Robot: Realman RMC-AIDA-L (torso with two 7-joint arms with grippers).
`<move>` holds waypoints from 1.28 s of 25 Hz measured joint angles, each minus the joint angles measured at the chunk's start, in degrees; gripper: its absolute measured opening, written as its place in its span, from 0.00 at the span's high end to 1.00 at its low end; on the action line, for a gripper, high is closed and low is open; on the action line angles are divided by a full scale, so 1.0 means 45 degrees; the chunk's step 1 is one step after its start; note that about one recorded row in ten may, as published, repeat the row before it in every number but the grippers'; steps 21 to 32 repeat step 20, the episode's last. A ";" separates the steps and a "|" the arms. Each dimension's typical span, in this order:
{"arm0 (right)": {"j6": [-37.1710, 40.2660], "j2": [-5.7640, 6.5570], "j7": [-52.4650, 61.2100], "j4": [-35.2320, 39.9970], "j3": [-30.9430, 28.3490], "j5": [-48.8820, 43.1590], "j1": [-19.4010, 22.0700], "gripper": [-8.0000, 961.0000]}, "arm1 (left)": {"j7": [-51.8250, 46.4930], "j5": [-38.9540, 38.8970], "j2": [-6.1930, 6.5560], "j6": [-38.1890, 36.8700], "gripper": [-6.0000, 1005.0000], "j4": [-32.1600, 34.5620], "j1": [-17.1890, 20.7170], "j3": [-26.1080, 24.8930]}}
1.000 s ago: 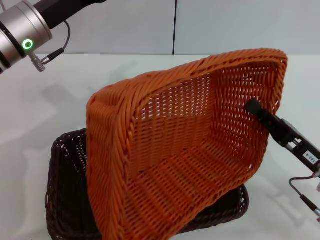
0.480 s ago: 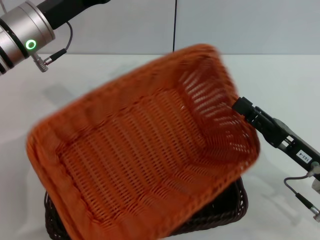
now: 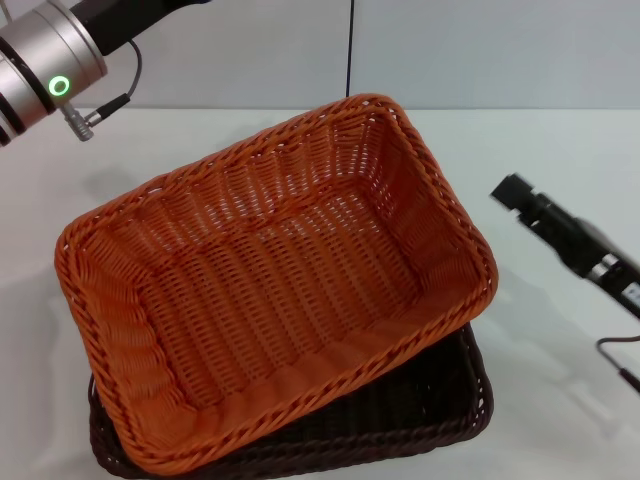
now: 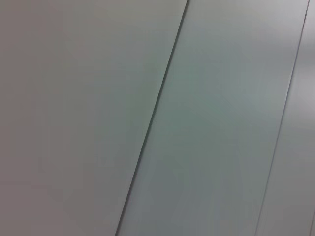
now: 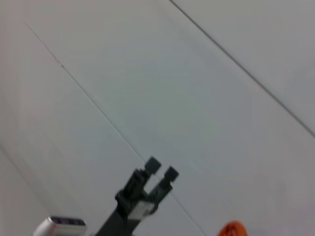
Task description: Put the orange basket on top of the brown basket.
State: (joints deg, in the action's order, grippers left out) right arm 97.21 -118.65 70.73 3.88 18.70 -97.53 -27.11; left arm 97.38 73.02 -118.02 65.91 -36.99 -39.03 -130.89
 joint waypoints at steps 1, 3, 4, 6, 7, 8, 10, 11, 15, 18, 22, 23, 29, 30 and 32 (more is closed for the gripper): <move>0.0175 0.0001 0.0056 0.0218 -0.0070 0.0036 0.0052 0.41 | 0.0000 -0.0006 0.0004 0.0000 0.14 -0.0004 0.0000 -0.0021; 0.0582 0.0000 0.0175 0.0692 -0.0279 0.0139 0.0186 0.41 | 0.0000 -0.0013 0.0011 0.0000 0.14 -0.0042 0.0004 -0.0034; 0.0835 0.0007 0.0229 0.1006 -0.0465 0.0238 0.0290 0.41 | 0.0000 -0.0014 0.0013 0.0000 0.14 -0.0057 0.0008 -0.0035; 0.1143 0.0031 0.0391 0.1649 -0.0885 0.0584 0.0505 0.41 | 0.0000 -0.0029 0.0014 0.0014 0.14 -0.0117 0.0057 -0.0091; 0.1222 0.0047 0.0484 0.2050 -0.1145 0.0837 0.0640 0.41 | 0.0000 -0.0029 0.0014 0.0014 0.14 -0.0117 0.0057 -0.0091; 0.1230 0.0048 0.0532 0.2476 -0.1339 0.1154 0.0770 0.41 | 0.0000 -0.0029 0.0014 0.0014 0.14 -0.0117 0.0057 -0.0091; 0.0890 0.0057 0.0539 0.3463 -0.1701 0.1807 0.0997 0.41 | 0.0068 -0.0244 -0.0013 0.0144 0.14 -0.0138 0.0277 -0.0372; 0.0600 0.0058 0.0428 0.3827 -0.1839 0.2056 0.1073 0.41 | 0.0109 -0.0316 -0.0012 0.0167 0.14 -0.0134 0.0332 -0.0389; -0.1490 0.0170 -0.1215 0.4625 -0.2726 0.2909 0.1158 0.41 | 0.0691 -0.1159 -0.0005 0.0669 0.14 -0.0044 0.0863 -0.0402; -0.2973 0.0213 -0.3693 0.4534 -0.3368 0.3933 0.1022 0.41 | 0.1119 -0.1964 -0.0014 0.1083 0.14 -0.0034 0.1441 -0.0405; -0.3684 0.0170 -0.5539 0.4371 -0.3501 0.4914 0.0871 0.41 | 0.1294 -0.2434 -0.0016 0.1319 0.14 -0.0025 0.1840 -0.0405; -0.3684 0.0170 -0.5539 0.4371 -0.3501 0.4914 0.0871 0.41 | 0.1294 -0.2434 -0.0016 0.1319 0.14 -0.0025 0.1840 -0.0405; -0.3684 0.0170 -0.5539 0.4371 -0.3501 0.4914 0.0871 0.41 | 0.1294 -0.2434 -0.0016 0.1319 0.14 -0.0025 0.1840 -0.0405; -0.3684 0.0170 -0.5539 0.4371 -0.3501 0.4914 0.0871 0.41 | 0.1294 -0.2434 -0.0016 0.1319 0.14 -0.0025 0.1840 -0.0405; -0.3684 0.0170 -0.5539 0.4371 -0.3501 0.4914 0.0871 0.41 | 0.1294 -0.2434 -0.0016 0.1319 0.14 -0.0025 0.1840 -0.0405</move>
